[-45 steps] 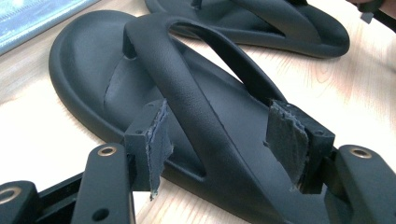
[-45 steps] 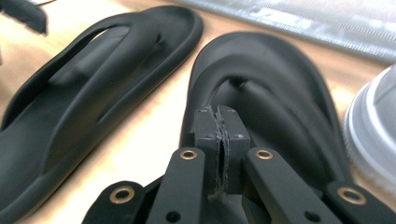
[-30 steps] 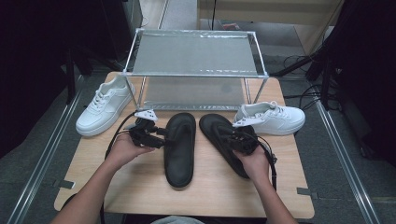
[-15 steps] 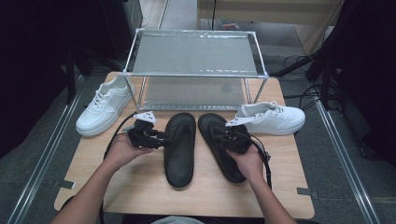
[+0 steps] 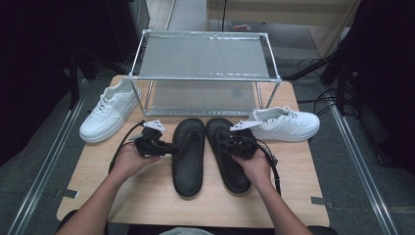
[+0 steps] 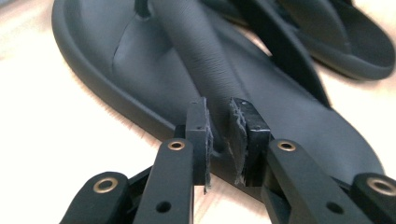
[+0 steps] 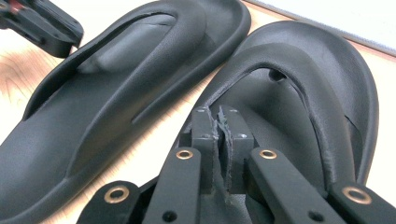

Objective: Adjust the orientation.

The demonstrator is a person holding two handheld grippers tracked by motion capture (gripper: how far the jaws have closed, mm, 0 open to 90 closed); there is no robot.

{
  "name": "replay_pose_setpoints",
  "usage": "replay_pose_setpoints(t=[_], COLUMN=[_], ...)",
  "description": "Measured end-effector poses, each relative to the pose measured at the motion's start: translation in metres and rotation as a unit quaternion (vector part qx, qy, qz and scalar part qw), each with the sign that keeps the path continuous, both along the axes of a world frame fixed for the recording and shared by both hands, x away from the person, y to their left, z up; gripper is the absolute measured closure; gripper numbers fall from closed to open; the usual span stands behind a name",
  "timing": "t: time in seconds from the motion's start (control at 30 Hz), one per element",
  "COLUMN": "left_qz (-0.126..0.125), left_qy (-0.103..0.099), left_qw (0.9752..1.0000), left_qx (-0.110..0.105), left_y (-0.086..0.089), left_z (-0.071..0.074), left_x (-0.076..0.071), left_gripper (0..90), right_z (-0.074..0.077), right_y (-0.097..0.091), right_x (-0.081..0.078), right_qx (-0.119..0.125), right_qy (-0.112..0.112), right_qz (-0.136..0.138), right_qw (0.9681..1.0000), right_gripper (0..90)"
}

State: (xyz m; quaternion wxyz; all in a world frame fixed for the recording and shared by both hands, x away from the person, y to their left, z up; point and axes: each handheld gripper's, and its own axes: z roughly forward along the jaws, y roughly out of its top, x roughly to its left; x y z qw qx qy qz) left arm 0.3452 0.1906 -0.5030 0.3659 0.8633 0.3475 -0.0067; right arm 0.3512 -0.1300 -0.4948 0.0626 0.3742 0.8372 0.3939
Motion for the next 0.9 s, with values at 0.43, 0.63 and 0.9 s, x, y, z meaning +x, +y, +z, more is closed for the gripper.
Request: replay_pose_setpoints(t=[0.43, 0.63, 0.9], left_qz=[-0.021, -0.044, -0.059], left_qy=[0.011, 0.012, 0.011], left_qw=[0.9997, 0.999, 0.9982], left_qx=[-0.004, -0.003, 0.002], left_y=[-0.016, -0.032, -0.045], left_z=[-0.002, -0.004, -0.003], left_x=[-0.007, -0.014, -0.021], left_gripper=[78.6, 78.0, 78.3], right_z=[-0.001, -0.002, -0.001], right_y=[0.002, 0.002, 0.0], right_x=[0.001, 0.001, 0.001], right_qx=[0.008, 0.011, 0.012], right_qy=[0.005, 0.006, 0.009], right_qz=[0.0, 0.003, 0.001], right_qw=[1.0, 0.9999, 0.9999], right_gripper=[85.9, 85.8, 85.8])
